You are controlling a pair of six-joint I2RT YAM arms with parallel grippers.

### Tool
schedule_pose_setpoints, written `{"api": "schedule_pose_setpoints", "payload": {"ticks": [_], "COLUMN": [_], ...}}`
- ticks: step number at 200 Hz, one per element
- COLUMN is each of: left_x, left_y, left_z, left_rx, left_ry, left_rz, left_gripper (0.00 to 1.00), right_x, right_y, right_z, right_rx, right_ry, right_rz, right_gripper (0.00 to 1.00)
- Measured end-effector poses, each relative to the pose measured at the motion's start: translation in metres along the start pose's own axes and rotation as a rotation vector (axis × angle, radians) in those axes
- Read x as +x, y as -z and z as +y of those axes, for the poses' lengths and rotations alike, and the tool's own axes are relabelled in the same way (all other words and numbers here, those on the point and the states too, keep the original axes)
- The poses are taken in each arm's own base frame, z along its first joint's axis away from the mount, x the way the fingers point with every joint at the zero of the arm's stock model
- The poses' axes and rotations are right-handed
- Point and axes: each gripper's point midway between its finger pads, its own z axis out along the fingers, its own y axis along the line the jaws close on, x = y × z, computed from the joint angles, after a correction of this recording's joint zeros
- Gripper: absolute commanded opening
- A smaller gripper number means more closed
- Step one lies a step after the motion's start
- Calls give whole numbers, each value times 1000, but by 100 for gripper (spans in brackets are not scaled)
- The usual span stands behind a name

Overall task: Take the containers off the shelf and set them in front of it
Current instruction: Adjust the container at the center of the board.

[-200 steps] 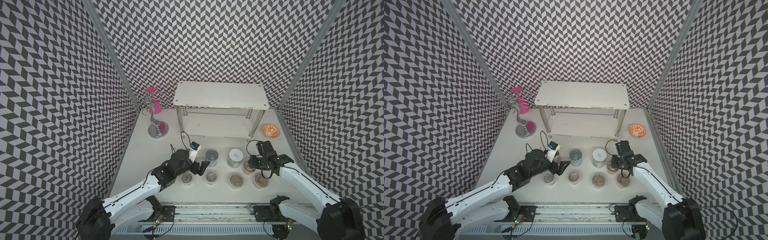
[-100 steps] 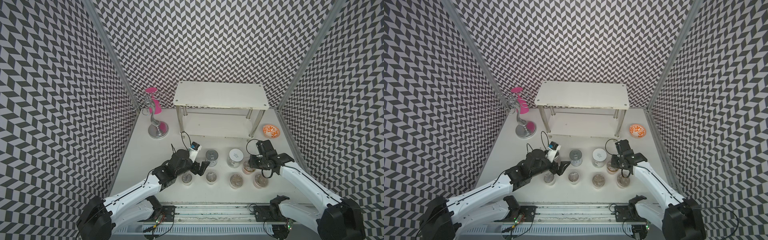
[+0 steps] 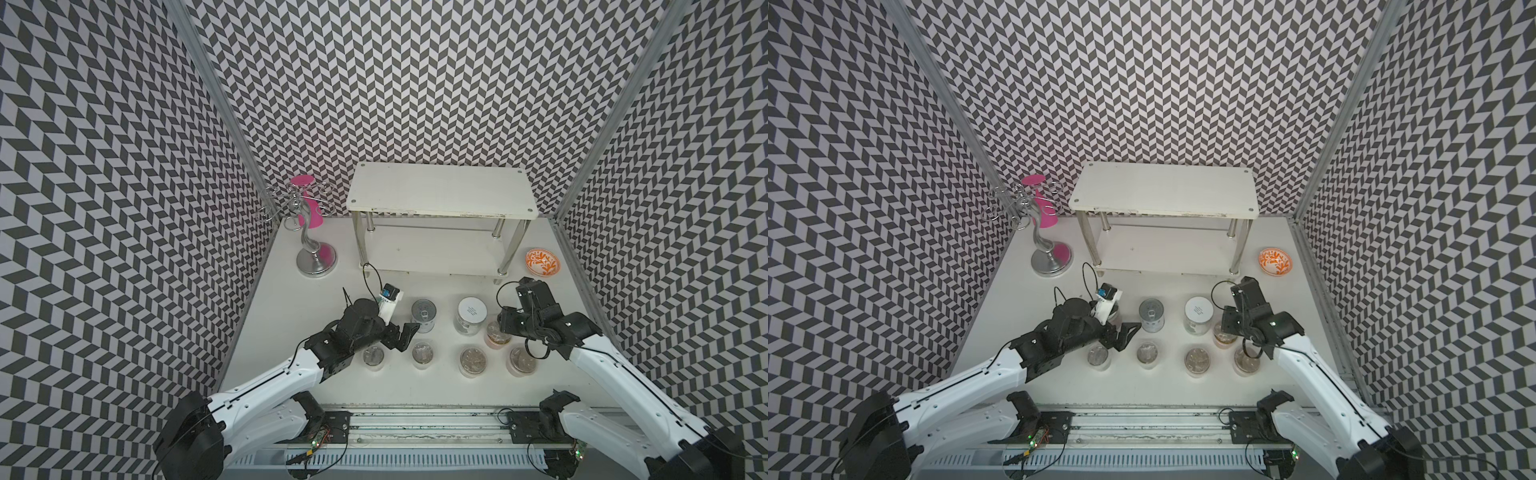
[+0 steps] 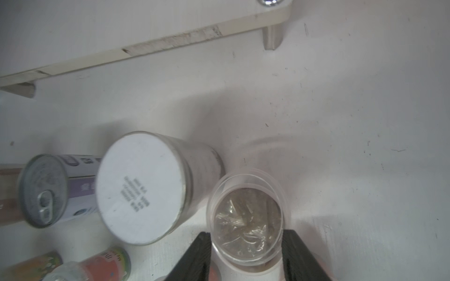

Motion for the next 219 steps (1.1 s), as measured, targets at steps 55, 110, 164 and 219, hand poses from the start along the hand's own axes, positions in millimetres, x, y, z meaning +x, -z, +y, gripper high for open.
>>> {"api": "schedule_pose_setpoints", "payload": {"ticks": [55,110,164,219], "left_x": [0,0,-2,-1], "left_y": [0,0,2,2], "left_z": [-2,-3,-4,-4], "left_rx": [14,18,20,20], "left_ry": [7,10,10,10], "left_rz": [2,2,-7,-3], "left_gripper": [100,100,100,100], "right_x": [3,27,41,54], "right_y": [11,-23,-25,-27], "right_z": [25,29,25,19], "right_rx": [-59,-28,-3,39], "right_ry": [62,72,53,22], "right_rz": [-60,35,69,98], "right_gripper": [50,51,52,50]}}
